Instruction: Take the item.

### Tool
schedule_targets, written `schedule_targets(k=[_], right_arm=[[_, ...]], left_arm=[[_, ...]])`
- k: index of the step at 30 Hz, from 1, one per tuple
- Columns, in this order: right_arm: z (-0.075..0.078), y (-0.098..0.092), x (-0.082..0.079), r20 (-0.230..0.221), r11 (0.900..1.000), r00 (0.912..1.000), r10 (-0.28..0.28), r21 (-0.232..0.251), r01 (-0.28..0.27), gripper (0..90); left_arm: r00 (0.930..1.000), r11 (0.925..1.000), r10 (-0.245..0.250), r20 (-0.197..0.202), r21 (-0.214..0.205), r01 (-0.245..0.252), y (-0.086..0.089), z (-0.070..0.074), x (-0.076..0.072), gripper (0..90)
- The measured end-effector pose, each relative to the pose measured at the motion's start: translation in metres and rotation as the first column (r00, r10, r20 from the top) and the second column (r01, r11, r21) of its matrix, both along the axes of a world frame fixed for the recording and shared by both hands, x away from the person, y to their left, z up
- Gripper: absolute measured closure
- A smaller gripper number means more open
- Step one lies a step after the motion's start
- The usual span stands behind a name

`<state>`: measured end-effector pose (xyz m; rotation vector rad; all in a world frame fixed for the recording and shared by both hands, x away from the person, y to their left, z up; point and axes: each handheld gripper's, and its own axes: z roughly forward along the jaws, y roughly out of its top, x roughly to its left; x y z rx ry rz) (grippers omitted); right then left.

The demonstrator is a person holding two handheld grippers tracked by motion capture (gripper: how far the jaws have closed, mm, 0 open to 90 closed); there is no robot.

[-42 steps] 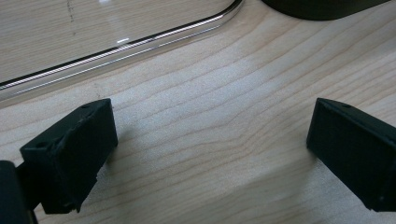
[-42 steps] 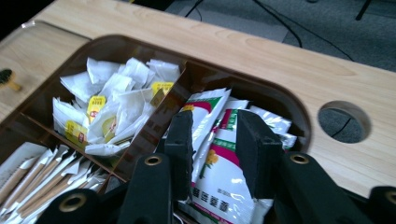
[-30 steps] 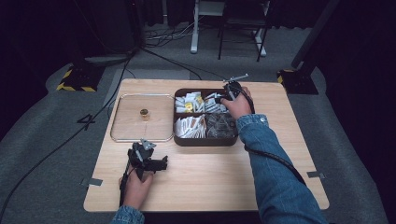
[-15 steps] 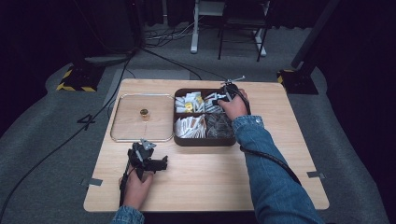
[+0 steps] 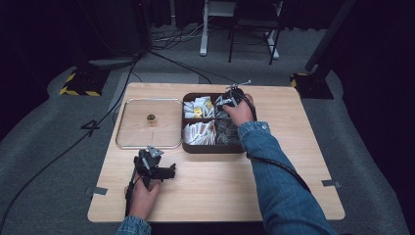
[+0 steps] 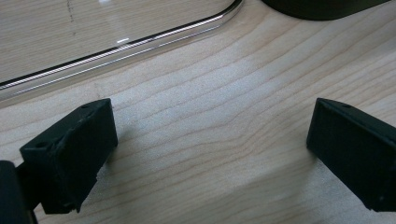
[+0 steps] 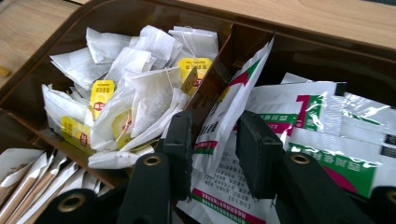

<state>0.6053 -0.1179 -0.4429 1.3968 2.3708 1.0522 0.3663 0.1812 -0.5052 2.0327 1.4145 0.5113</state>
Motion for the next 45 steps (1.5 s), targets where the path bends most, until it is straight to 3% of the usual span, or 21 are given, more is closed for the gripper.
schedule_targets(k=[4, 7, 11, 15, 17, 25, 45], right_arm=[[-0.006, 0.003, 0.004, -0.007, 0.9998, 0.9998, -0.020, -0.010, 0.020, 68.4], [-0.010, 0.000, 0.007, -0.007, 0.9986, 0.9986, -0.052, 0.010, 0.052, 71.6], [-0.011, 0.000, 0.008, -0.029, 0.9956, 0.9968, -0.075, 0.055, 0.076, 81.2], [-0.006, 0.002, 0.006, -0.019, 0.9961, 0.9973, -0.071, 0.051, 0.072, 88.0], [-0.003, 0.002, 0.004, 0.003, 0.9974, 0.9979, -0.065, 0.031, 0.065, 88.4], [0.017, -0.005, -0.003, 0.033, 0.9980, 0.9981, -0.052, 0.039, 0.051, 89.2], [0.073, -0.041, -0.030, 0.113, 0.9902, 0.9936, 0.009, 0.138, -0.024, 89.3]], left_arm=[[1.0000, 1.0000, 0.000, 0.000, 0.001, 0.000, 0.000, 0.000, 0.000, 2.1], [1.0000, 1.0000, 0.000, 0.001, 0.001, 0.000, 0.000, 0.000, 0.000, 2.1], [1.0000, 1.0000, 0.000, 0.000, 0.000, 0.000, 0.000, 0.000, 0.000, 2.1], [1.0000, 1.0000, -0.001, 0.001, 0.001, 0.001, 0.000, 0.000, 0.000, 2.1], [1.0000, 1.0000, 0.000, 0.000, 0.000, 0.000, 0.000, 0.000, 0.000, 2.1], [1.0000, 1.0000, 0.000, 0.002, 0.000, 0.000, 0.000, 0.000, 0.000, 2.1], [1.0000, 1.0000, -0.002, 0.000, 0.002, 0.002, 0.000, 0.000, 0.001, 2.1]])
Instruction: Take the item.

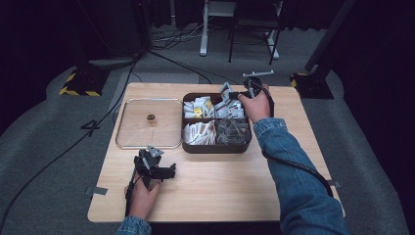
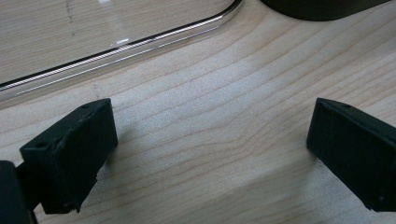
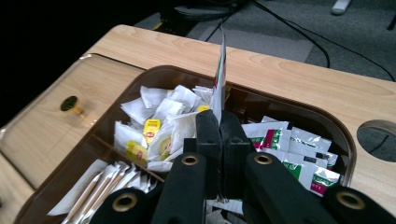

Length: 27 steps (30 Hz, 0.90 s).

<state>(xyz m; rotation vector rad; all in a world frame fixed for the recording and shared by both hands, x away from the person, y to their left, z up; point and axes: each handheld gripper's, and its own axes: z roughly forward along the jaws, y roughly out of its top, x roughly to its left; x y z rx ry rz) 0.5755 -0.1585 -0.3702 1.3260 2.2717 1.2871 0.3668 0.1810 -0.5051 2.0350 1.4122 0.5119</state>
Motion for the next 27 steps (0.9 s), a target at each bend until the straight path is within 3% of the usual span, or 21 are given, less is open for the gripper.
schedule_targets(k=[11, 18, 27], right_arm=[[0.018, -0.030, -0.027, 0.027, 0.9970, 0.9981, 0.056, 0.051, -0.058, 89.3], [0.025, -0.054, -0.053, 0.042, 0.9915, 0.9951, 0.089, 0.091, -0.093, 89.3], [0.032, -0.077, -0.084, 0.047, 0.9844, 0.9893, 0.138, 0.104, -0.142, 89.4]], left_arm=[[1.0000, 1.0000, -0.001, 0.001, 0.000, 0.001, 0.000, 0.000, 0.000, 2.1], [1.0000, 1.0000, 0.001, 0.001, -0.001, -0.001, 0.000, 0.000, 0.000, 2.1], [1.0000, 1.0000, 0.001, 0.002, -0.001, -0.001, 0.000, 0.000, 0.000, 2.1]])
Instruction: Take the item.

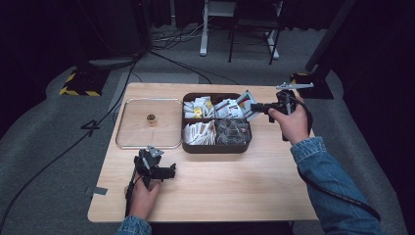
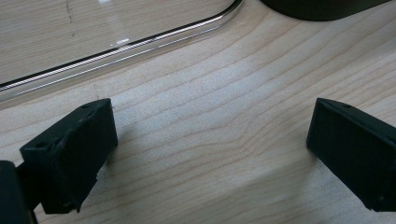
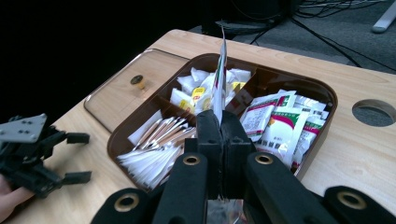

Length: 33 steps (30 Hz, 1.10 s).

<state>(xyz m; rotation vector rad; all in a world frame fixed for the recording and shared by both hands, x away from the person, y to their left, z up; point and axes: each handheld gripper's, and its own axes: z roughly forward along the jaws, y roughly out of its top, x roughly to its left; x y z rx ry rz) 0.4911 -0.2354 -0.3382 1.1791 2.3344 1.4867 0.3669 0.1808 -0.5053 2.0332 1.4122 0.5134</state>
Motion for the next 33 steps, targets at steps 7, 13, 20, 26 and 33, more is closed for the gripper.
schedule_targets(k=[7, 13, 20, 26, 33], right_arm=[[0.000, -0.008, -0.023, -0.002, 0.9991, 0.9991, 0.043, -0.007, -0.043, 89.4], [-0.002, -0.012, -0.043, -0.018, 0.9975, 0.9975, 0.068, -0.015, -0.069, 89.4], [-0.003, -0.009, -0.072, -0.010, 0.9928, 0.9938, 0.111, -0.045, -0.111, 89.4], [-0.016, -0.011, -0.092, -0.048, 0.9900, 0.9904, 0.129, -0.051, -0.132, 89.4], [-0.037, -0.017, -0.104, -0.087, 0.9913, 0.9894, 0.116, -0.053, -0.121, 89.3]], left_arm=[[1.0000, 1.0000, 0.001, 0.000, 0.000, -0.001, 0.000, 0.000, 0.000, 2.1], [1.0000, 1.0000, 0.002, 0.000, 0.000, -0.002, 0.000, 0.000, 0.000, 2.2], [1.0000, 1.0000, 0.005, 0.000, -0.001, -0.005, 0.000, 0.000, -0.001, 2.3], [1.0000, 1.0000, 0.006, 0.000, -0.001, -0.006, 0.000, 0.000, -0.001, 2.5], [1.0000, 1.0000, 0.006, -0.001, -0.001, -0.006, -0.001, 0.000, -0.001, 2.5]])
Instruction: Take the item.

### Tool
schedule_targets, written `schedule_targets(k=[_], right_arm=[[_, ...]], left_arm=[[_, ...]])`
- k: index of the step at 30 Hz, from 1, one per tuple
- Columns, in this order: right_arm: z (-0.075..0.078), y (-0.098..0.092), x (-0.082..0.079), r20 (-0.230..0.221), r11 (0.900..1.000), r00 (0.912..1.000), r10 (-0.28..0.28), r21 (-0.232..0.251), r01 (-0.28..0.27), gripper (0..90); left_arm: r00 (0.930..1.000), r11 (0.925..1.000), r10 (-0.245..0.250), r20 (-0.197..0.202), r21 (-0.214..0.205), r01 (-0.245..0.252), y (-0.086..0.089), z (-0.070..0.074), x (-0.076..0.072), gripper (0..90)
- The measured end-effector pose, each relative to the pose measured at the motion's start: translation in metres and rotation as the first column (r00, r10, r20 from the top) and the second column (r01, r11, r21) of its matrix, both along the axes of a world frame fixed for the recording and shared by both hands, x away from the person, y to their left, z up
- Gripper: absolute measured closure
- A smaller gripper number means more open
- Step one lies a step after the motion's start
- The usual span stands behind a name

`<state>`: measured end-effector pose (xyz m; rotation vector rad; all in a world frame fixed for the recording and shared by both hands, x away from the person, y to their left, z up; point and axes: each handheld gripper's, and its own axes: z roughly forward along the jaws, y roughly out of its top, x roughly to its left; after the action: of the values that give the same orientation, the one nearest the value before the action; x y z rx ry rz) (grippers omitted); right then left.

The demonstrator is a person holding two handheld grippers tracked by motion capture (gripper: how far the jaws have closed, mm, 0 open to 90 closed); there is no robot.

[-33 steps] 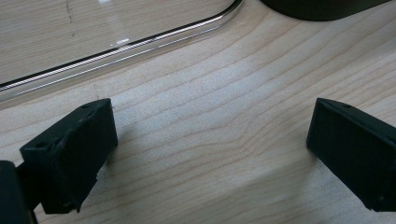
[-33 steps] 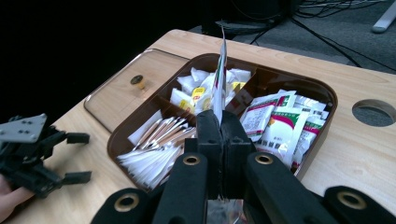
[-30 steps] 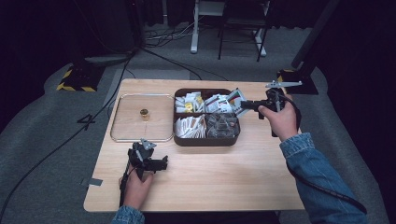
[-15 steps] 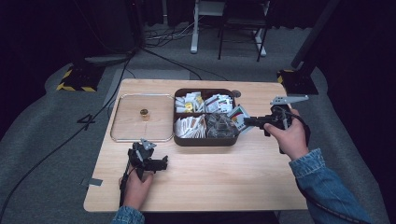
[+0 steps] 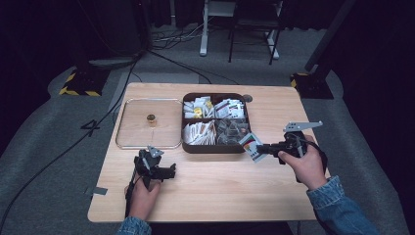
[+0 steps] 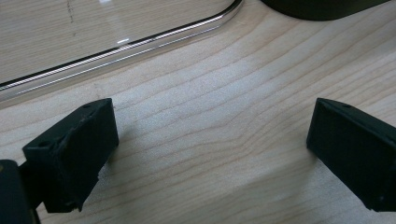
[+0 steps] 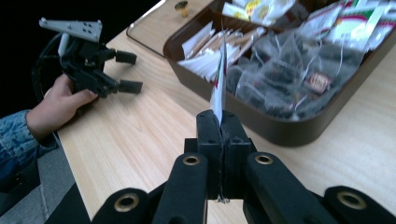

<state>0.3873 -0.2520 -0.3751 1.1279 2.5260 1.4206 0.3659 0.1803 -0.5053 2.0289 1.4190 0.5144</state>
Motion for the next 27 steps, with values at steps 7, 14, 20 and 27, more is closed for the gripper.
schedule_targets(k=[7, 14, 20, 27], right_arm=[[-0.021, 0.002, -0.014, -0.029, 0.9996, 0.9996, 0.004, -0.026, -0.005, 89.4], [-0.035, 0.009, -0.026, -0.006, 0.9976, 1.0000, 0.000, -0.069, 0.000, 89.4], [-0.051, 0.007, -0.029, -0.033, 0.9986, 0.9993, -0.016, -0.051, 0.014, 89.4], [-0.062, 0.010, -0.031, -0.066, 0.9949, 0.9976, -0.019, -0.100, 0.012, 89.4]], left_arm=[[1.0000, 1.0000, 0.000, -0.001, -0.001, 0.000, 0.000, 0.000, 0.000, 2.5], [1.0000, 1.0000, 0.000, 0.000, 0.000, 0.000, 0.000, 0.000, 0.000, 2.5], [1.0000, 1.0000, 0.000, 0.000, 0.000, 0.000, 0.000, 0.000, 0.000, 2.5], [1.0000, 1.0000, 0.000, 0.000, 0.000, 0.000, 0.000, 0.000, 0.000, 2.5]])
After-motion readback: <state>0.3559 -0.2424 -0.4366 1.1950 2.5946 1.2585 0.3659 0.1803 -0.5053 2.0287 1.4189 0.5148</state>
